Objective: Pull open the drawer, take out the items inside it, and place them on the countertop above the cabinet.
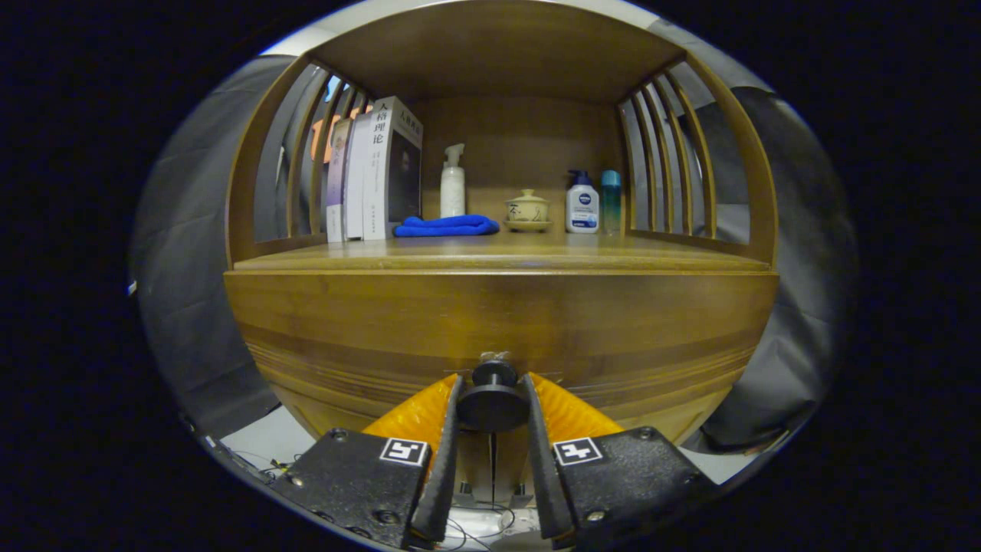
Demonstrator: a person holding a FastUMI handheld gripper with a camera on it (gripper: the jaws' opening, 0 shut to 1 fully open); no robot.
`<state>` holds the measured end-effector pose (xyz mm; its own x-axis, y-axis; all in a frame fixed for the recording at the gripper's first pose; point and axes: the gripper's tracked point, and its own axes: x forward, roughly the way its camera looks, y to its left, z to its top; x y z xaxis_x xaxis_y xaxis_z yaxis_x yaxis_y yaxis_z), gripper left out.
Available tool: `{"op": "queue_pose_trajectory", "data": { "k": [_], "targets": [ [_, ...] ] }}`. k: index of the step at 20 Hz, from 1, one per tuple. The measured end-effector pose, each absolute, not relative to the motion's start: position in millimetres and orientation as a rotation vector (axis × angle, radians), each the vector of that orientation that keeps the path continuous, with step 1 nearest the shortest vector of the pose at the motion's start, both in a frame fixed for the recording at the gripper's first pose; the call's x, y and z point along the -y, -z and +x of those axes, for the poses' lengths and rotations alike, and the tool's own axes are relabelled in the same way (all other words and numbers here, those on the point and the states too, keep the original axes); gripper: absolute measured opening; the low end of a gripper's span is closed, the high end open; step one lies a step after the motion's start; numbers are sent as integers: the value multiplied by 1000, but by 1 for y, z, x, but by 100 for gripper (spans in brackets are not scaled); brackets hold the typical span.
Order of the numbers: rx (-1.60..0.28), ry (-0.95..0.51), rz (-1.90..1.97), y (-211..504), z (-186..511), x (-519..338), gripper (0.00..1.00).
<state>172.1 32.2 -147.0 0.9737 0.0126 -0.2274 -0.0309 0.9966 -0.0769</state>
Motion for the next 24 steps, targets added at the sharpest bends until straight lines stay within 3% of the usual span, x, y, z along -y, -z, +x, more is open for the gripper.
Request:
{"op": "queue_pose_trajectory", "data": {
  "k": [6,24],
  "targets": [
    [-230,-13,-63,147,161,-32,42],
    [-227,-47,0,163,17,-23,41]
  ]
}}
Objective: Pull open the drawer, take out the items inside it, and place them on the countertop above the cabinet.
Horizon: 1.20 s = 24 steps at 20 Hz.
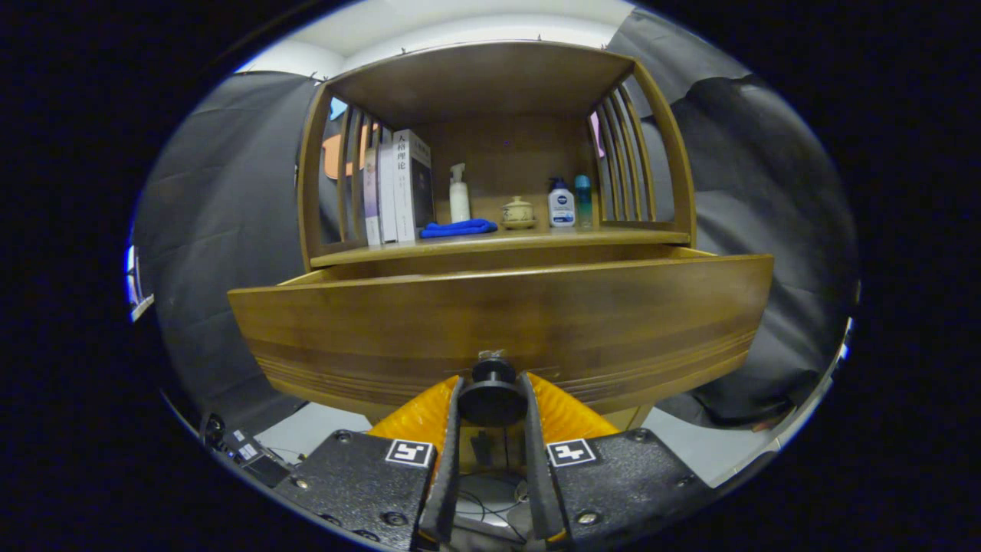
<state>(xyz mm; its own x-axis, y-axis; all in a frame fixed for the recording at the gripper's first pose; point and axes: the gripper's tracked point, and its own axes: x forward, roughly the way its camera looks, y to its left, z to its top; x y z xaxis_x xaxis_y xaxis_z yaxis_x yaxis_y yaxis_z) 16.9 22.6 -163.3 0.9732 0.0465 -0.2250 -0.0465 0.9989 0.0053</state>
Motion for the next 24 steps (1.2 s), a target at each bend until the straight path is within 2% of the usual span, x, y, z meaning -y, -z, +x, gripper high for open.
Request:
{"op": "queue_pose_trajectory", "data": {
  "k": [12,17,24],
  "targets": [
    [-214,-49,-19,167,1,-23,41],
    [-129,-32,-59,132,-17,-17,82],
    [-26,-104,-92,38,-28,-37,84]
  ]
}}
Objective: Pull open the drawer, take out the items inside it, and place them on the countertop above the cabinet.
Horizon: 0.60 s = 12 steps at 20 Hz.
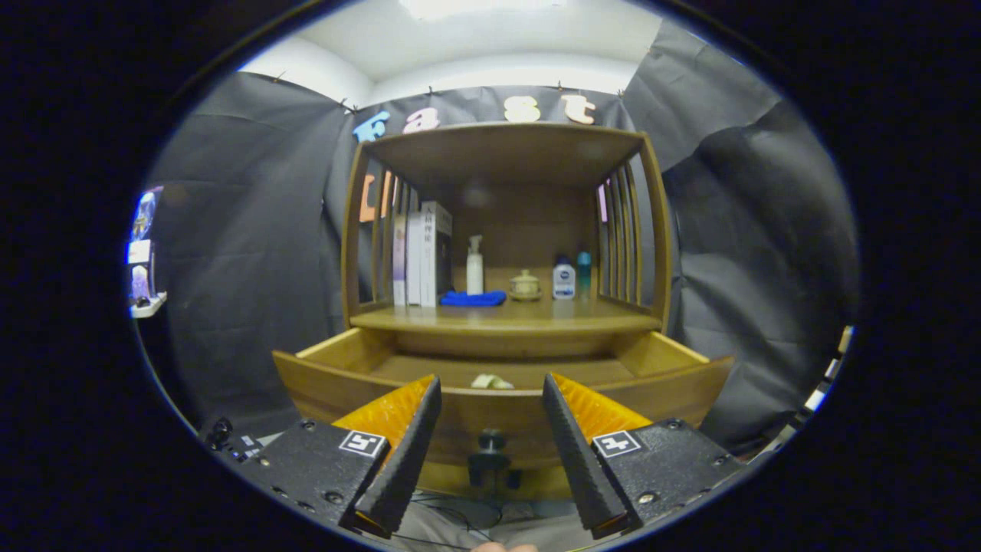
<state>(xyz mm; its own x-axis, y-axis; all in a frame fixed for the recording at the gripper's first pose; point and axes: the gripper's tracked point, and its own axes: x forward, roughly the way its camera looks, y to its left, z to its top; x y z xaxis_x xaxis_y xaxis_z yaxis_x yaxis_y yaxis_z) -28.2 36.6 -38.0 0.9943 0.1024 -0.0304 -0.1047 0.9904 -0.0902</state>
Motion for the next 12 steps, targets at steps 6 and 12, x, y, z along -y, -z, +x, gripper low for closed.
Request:
{"op": "queue_pose_trajectory", "data": {
  "k": [6,12],
  "targets": [
    [-232,-135,-128,44,47,-54,84],
    [-482,-104,-102,80,103,-62,84]
  ]
}}
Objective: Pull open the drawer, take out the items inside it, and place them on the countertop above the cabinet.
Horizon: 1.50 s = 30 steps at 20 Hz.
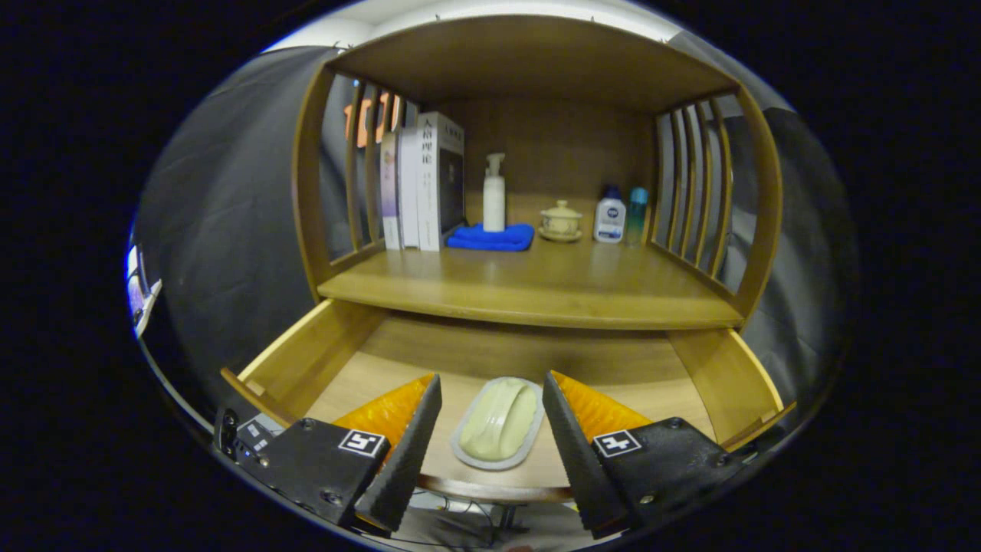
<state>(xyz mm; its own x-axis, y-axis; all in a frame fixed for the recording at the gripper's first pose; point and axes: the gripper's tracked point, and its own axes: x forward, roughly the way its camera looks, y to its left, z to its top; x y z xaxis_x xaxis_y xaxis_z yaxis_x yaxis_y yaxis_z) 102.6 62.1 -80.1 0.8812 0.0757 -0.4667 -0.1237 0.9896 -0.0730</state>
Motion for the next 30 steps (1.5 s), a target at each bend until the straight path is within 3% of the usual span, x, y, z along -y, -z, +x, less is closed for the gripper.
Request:
{"op": "queue_pose_trajectory", "data": {
  "k": [9,15,19,22,23,30],
  "targets": [
    [-776,-43,-95,122,132,-52,85],
    [-870,-41,-116,144,132,-49,84],
    [-885,-44,-122,151,135,-49,65],
    [-873,-32,-117,146,138,-50,40],
    [-875,-31,-111,147,137,-51,23],
    [-828,-102,-136,139,137,-63,17]
  ]
}}
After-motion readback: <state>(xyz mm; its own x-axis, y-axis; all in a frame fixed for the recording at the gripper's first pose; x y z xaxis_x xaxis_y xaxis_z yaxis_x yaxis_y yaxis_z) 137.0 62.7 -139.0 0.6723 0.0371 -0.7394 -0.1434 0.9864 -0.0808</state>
